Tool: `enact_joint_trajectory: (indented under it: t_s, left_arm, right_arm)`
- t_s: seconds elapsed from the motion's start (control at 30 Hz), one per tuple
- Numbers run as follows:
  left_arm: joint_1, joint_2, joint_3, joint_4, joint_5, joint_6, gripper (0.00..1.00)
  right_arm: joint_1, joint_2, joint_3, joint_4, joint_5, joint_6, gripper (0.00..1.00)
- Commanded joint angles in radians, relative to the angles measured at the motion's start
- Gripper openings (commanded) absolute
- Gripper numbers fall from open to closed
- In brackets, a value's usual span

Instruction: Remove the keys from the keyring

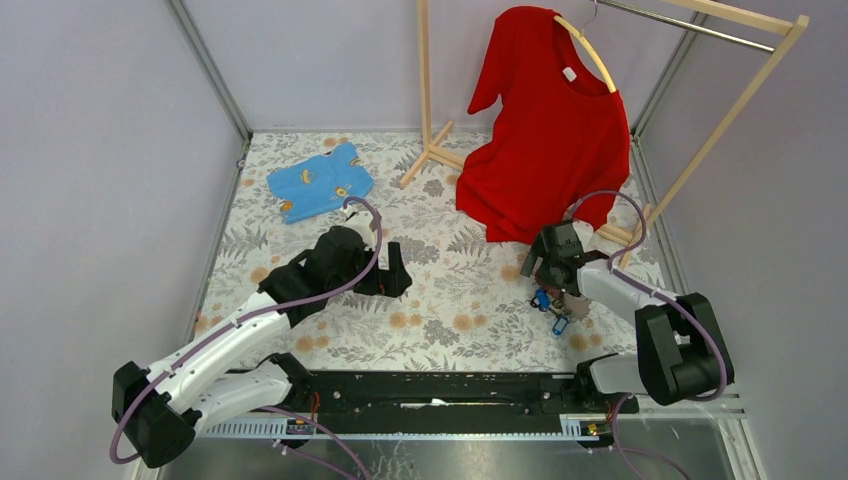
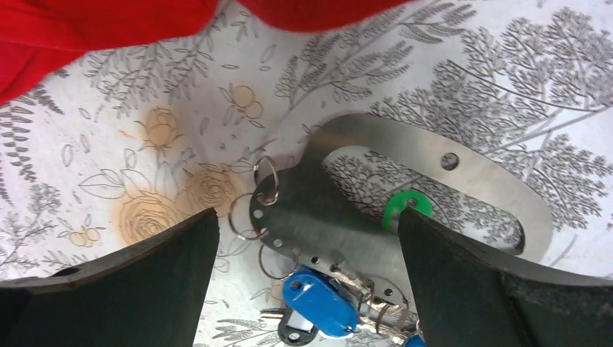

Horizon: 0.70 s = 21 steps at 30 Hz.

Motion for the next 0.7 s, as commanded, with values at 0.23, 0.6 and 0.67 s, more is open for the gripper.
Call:
enact_joint_trajectory:
  t_s: [0.23, 0.6, 0.67]
  left_arm:
    - [0.044, -0.023, 0.006, -0.021, -0.004, -0.043, 0.99]
    - [0.091, -0.042, -0.047, 0.008, 0.044, -0.086, 0.99]
    - [0.091, -0.040, -0.069, 0.036, 0.075, -0.102, 0.99]
  right_arm:
    - [0.353, 0.132, 0.112, -0.005, -0.144, 0.192, 1.00]
    - [0.614, 0.217, 0.500, -0.138, -0.065, 0.212, 1.00]
    - [0.582, 0.155, 0.455, -0.173, -0.044, 0.190, 1.00]
